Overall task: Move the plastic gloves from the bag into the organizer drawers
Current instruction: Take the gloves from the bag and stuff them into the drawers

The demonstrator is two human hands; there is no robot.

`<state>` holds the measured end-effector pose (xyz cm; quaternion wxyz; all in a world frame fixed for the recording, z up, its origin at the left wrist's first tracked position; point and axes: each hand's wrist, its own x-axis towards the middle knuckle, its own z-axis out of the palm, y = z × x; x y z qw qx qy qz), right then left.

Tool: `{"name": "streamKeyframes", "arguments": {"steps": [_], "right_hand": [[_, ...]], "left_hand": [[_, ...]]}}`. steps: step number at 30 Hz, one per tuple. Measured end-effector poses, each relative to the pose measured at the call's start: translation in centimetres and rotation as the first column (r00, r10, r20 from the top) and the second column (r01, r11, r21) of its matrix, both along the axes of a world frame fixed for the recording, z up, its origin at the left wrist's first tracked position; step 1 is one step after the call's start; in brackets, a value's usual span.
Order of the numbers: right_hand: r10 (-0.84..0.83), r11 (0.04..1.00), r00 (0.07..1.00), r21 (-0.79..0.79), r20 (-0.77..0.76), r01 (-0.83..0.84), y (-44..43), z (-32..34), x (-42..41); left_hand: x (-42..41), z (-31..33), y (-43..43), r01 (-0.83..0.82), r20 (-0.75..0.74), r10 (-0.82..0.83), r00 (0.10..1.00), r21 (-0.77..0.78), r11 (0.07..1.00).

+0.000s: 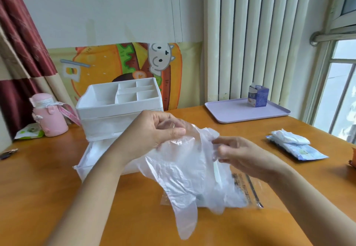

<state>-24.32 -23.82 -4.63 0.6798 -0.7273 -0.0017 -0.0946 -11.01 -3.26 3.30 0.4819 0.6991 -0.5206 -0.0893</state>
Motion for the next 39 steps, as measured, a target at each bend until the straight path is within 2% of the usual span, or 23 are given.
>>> {"name": "streamKeyframes", "arguments": {"steps": [2,3,7,9,13,17,20,21,23,24,26,27,29,31,36,39], "right_hand": [[-0.043,0.989,0.999,-0.145,-0.013,0.041,1.9,0.6,0.8],[-0.064,0.985,0.998,-0.159,0.008,0.065,2.5,0.8,1.2],[-0.243,0.969,0.967,-0.017,0.077,0.245,3.6,2.4,4.1],[-0.315,0.943,0.943,-0.081,0.103,0.324,4.2,3.8,5.9],[-0.481,0.766,0.867,-0.418,0.131,0.488,5.8,6.1,9.6],[-0.500,0.671,0.834,-0.505,0.233,0.543,6.8,6.3,12.5],[-0.593,0.476,0.711,-0.548,0.378,0.688,7.6,5.7,13.4],[-0.566,0.441,0.700,-0.557,0.436,0.703,8.3,5.5,13.3],[-0.420,0.448,0.762,-0.617,0.493,0.647,10.0,5.4,13.1],[-0.331,0.466,0.829,-0.685,0.451,0.559,10.8,5.3,13.1],[-0.191,0.487,0.958,-0.827,0.214,0.281,11.8,5.3,13.5],[-0.155,0.467,0.986,-0.874,0.065,0.131,11.9,5.3,13.9],[-0.148,0.388,0.976,-0.917,-0.162,-0.093,11.9,5.2,14.8],[-0.184,0.311,0.944,-0.927,-0.276,-0.210,11.8,5.0,15.6],[-0.217,0.266,0.907,-0.915,-0.362,-0.302,12.4,4.4,17.5],[-0.232,0.249,0.892,-0.910,-0.387,-0.331,12.9,4.2,18.3]], "left_hand": [[1.3,0.5,1.3,-0.045,0.001,0.045,0.999,0.001,0.999],[2.1,0.7,1.9,-0.080,-0.017,0.080,0.997,-0.009,0.997],[6.1,0.8,4.6,-0.262,-0.050,0.262,0.964,-0.010,0.965],[7.9,0.4,5.5,-0.366,-0.044,0.367,0.929,0.036,0.930],[11.0,-0.5,7.4,-0.562,0.035,0.566,0.824,0.172,0.809],[12.9,-1.5,8.6,-0.678,0.043,0.687,0.726,0.217,0.703],[13.2,-2.4,8.2,-0.723,0.050,0.735,0.676,0.236,0.649],[13.3,-2.6,7.9,-0.737,0.063,0.748,0.661,0.239,0.632],[13.2,-2.9,7.4,-0.754,0.106,0.758,0.644,0.255,0.605],[13.2,-3.1,7.2,-0.760,0.130,0.759,0.638,0.268,0.592],[13.2,-3.4,6.8,-0.772,0.186,0.758,0.625,0.295,0.563],[13.3,-3.5,6.6,-0.783,0.224,0.759,0.612,0.306,0.541],[13.5,-3.5,6.5,-0.809,0.285,0.765,0.578,0.327,0.489],[13.7,-3.5,6.5,-0.829,0.312,0.778,0.545,0.340,0.444],[13.4,-3.3,6.6,-0.869,0.380,0.790,0.481,0.328,0.372],[12.4,-2.6,6.4,-0.880,0.404,0.783,0.473,0.181,0.438]]}}
